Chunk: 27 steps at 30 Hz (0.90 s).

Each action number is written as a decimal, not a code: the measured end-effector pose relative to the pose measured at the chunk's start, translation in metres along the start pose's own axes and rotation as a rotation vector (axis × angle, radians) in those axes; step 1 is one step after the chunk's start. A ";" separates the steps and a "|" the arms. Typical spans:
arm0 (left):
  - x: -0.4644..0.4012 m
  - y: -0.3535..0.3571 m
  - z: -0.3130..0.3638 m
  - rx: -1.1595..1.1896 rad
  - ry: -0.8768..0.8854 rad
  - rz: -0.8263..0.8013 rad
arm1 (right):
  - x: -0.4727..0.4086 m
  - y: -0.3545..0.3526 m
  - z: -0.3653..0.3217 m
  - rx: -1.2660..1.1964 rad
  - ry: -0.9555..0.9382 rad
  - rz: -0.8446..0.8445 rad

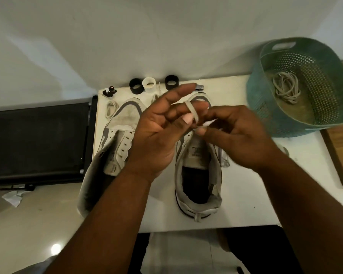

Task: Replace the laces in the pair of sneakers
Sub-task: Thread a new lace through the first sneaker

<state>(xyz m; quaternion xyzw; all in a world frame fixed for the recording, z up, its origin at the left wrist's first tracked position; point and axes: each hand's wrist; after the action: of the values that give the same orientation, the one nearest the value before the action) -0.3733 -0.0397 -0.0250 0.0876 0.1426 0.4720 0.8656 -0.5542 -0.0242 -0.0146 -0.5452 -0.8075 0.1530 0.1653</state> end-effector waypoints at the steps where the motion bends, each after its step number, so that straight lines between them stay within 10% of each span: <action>1: -0.001 0.003 -0.001 0.018 -0.018 -0.013 | -0.001 0.008 0.001 0.007 -0.032 -0.052; 10: -0.009 0.002 -0.008 0.070 -0.009 0.516 | 0.001 -0.017 0.018 -0.575 -0.033 0.024; 14: -0.002 -0.005 -0.019 -0.500 -0.153 0.733 | -0.003 -0.014 0.020 -0.365 0.073 0.227; 17: 0.006 -0.005 -0.019 -1.059 -0.010 0.609 | -0.006 -0.001 0.016 -0.041 0.031 0.155; 22: 0.000 0.000 -0.017 -0.860 -0.030 -0.004 | -0.008 0.010 0.012 0.088 -0.151 0.105; 27: -0.003 -0.016 -0.019 -0.755 -0.064 0.407 | -0.004 -0.013 0.025 0.009 -0.003 0.260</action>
<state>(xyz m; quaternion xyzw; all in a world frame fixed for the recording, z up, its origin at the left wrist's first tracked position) -0.3677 -0.0504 -0.0471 -0.1946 -0.0872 0.6494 0.7299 -0.5746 -0.0344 -0.0315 -0.6444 -0.7294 0.1776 0.1454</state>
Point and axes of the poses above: each hand's wrist, its own x-axis away from the middle knuckle, its own y-axis out of the palm, z = x × y, and after that the axes turned 12 degrees about -z, right-handed
